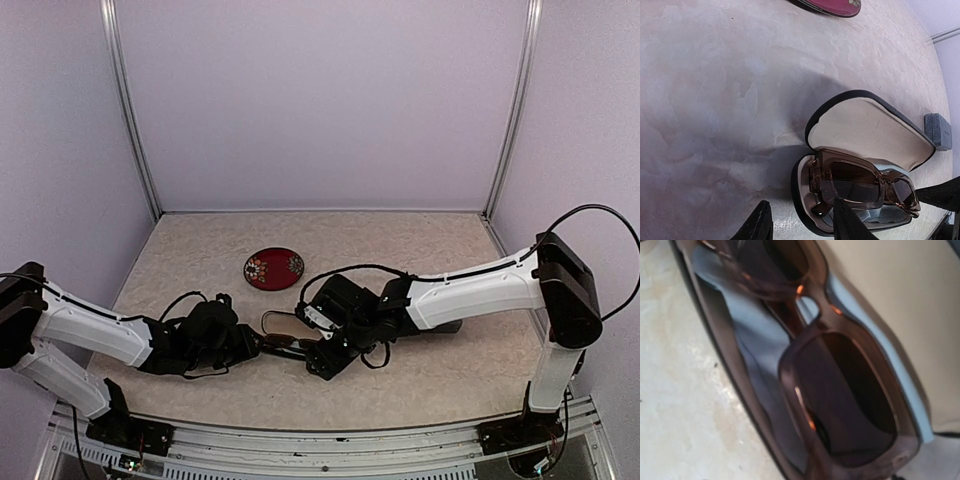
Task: Organize the sunglasses
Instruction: Move the case with sunglasses to the center of the board.
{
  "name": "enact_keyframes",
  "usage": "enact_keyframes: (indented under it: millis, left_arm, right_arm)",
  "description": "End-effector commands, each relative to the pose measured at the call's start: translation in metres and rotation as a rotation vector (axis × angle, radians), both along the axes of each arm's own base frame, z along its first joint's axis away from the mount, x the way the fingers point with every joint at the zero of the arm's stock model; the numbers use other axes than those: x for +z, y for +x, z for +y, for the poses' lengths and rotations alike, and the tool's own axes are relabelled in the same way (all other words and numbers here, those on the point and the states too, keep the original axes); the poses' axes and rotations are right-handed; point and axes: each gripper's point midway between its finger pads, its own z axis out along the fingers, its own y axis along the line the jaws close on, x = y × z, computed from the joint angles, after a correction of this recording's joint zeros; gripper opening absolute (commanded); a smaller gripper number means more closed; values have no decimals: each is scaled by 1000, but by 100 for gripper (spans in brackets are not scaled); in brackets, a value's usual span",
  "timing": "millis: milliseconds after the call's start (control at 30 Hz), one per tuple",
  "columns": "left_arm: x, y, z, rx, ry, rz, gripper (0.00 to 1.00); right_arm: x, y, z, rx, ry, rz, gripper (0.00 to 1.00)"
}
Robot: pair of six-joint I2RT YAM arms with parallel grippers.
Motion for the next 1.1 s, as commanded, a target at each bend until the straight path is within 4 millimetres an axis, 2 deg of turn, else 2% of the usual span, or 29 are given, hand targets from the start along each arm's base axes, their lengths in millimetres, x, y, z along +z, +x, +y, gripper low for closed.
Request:
enact_keyframes:
  millis: [0, 367, 700, 900, 1067]
  left_arm:
    - [8, 2, -1, 3, -1, -21, 41]
    - [10, 1, 3, 14, -2, -24, 43]
    - [13, 1, 5, 16, 4, -31, 43]
    - [18, 2, 6, 17, 6, -47, 48]
    - [26, 4, 7, 18, 4, -68, 58]
  right_arm:
    - [-2, -6, 13, 35, 8, 0, 74]
    - [-7, -5, 13, 36, -15, -5, 74]
    - [4, -2, 7, 30, -21, -34, 75]
    - [11, 2, -2, 22, -41, -69, 83]
    - [16, 8, -13, 29, -75, -108, 91]
